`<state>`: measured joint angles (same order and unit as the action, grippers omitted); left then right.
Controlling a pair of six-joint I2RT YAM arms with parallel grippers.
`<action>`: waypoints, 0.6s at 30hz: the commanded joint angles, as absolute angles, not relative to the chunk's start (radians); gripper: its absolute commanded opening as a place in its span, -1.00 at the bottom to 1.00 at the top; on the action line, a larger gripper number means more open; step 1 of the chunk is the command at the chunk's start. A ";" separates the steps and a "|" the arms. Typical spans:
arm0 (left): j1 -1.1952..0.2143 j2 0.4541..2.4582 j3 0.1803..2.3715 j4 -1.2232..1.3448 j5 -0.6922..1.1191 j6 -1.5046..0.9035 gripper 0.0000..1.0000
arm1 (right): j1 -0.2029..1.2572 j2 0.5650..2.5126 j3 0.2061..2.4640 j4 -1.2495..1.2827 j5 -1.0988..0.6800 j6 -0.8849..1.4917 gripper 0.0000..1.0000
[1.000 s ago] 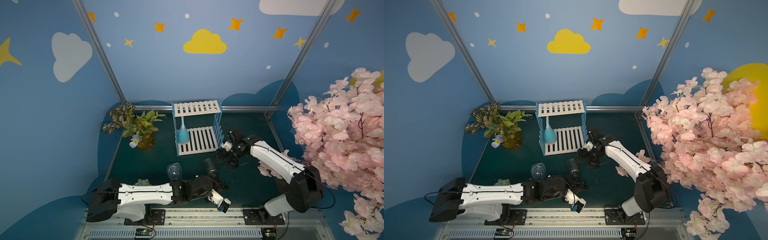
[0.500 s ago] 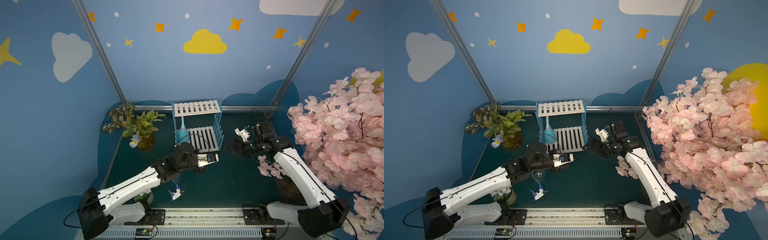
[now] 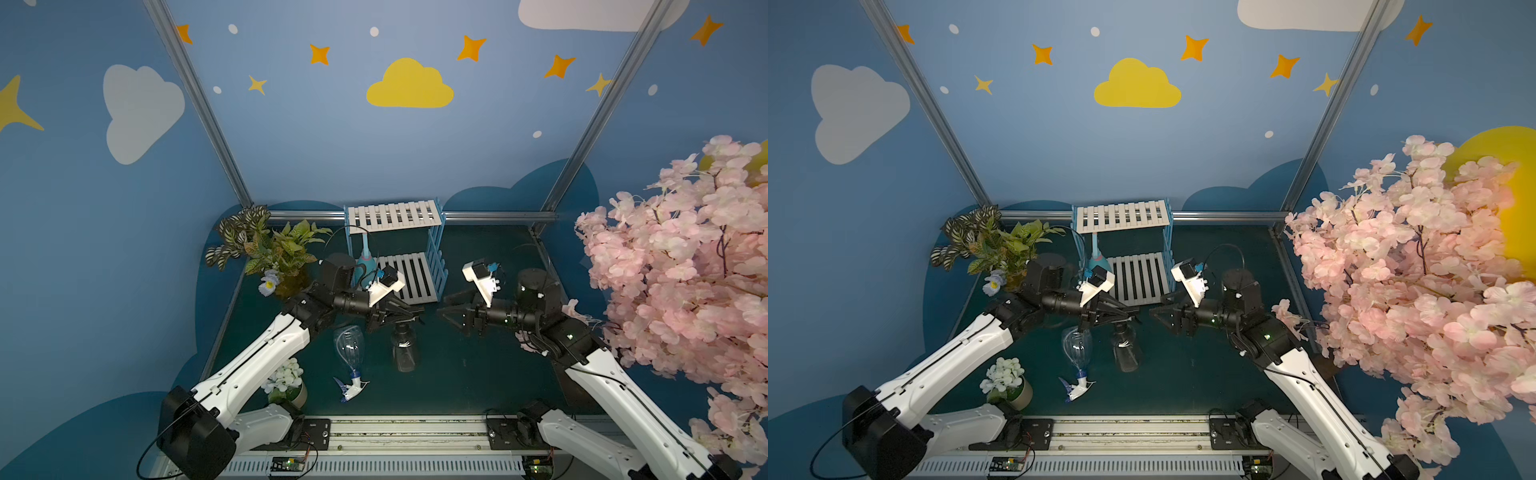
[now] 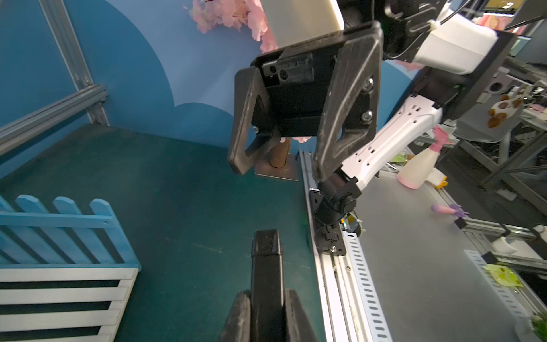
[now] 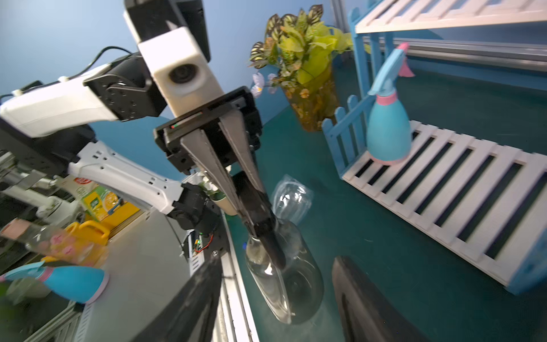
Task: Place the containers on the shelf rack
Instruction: 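Pick up a container from the center of the board.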
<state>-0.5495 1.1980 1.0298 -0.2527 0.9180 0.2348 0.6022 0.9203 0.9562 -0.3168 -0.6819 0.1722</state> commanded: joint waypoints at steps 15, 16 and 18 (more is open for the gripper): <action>-0.615 1.172 0.956 -0.053 0.516 0.086 -0.87 | 0.693 0.977 0.980 -0.264 -0.496 0.149 0.39; -0.639 1.180 0.958 -0.045 0.419 0.080 -0.88 | 0.692 0.964 0.965 -0.253 -0.455 0.154 0.43; -0.686 1.207 0.974 -0.036 0.260 0.075 -0.89 | 0.690 0.935 0.947 -0.241 -0.398 0.158 0.49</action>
